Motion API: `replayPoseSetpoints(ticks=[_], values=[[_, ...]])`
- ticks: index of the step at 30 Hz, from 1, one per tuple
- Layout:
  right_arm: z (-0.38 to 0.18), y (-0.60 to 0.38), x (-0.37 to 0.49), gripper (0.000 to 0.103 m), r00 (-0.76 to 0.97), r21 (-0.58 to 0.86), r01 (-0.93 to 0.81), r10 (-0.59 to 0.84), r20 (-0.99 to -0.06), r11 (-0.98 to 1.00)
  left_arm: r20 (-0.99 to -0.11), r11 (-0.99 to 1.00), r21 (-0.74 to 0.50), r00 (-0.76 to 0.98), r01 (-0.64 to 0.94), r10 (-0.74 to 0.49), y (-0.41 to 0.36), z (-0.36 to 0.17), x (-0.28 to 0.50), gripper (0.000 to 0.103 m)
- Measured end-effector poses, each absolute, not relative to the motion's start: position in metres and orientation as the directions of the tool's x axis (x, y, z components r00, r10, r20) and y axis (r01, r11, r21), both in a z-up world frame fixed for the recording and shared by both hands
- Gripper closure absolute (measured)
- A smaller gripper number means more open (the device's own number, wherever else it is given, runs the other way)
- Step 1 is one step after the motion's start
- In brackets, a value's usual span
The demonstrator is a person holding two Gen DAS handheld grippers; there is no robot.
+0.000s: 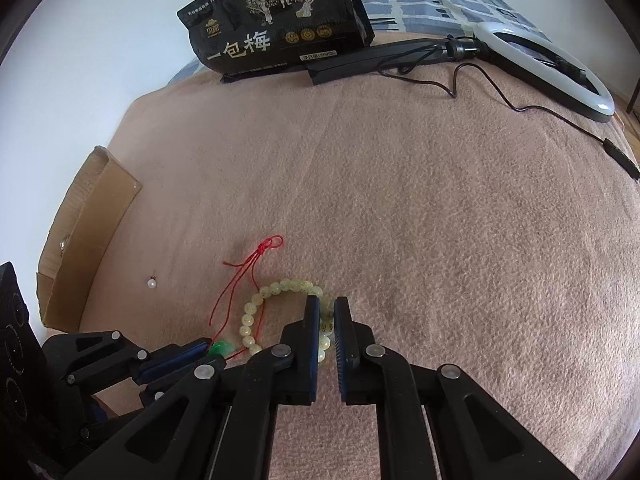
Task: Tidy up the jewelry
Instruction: 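Close the left tool on the green pendant while the right tool grasps the bead bracelet, then carry the pendant in the left tool and the bracelet in the right tool over the box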
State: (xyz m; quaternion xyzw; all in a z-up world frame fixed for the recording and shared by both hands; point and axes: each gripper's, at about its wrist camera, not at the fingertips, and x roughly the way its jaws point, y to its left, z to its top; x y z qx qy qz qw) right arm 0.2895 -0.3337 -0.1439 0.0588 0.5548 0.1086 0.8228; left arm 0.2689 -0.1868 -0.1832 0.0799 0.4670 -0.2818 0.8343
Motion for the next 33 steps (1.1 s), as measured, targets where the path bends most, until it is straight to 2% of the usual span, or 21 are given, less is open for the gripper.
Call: replayPoseSetpoints(ticks=[14, 33], values=[[-0.121, -0.336, 0.278, 0.098, 0.412, 0.187, -0.12, 0.22, -0.884, 0.975, -0.816, 0.841, -0.149, 0.416, 0.519, -0.401, -0.179, -0.181, 0.272, 0.099], [-0.067, -0.334, 0.257, 0.099, 0.507, 0.153, -0.14, 0.204, -0.838, 0.978, -0.738, 0.864, -0.144, 0.529, 0.483, -0.419, -0.138, -0.112, 0.272, 0.099]])
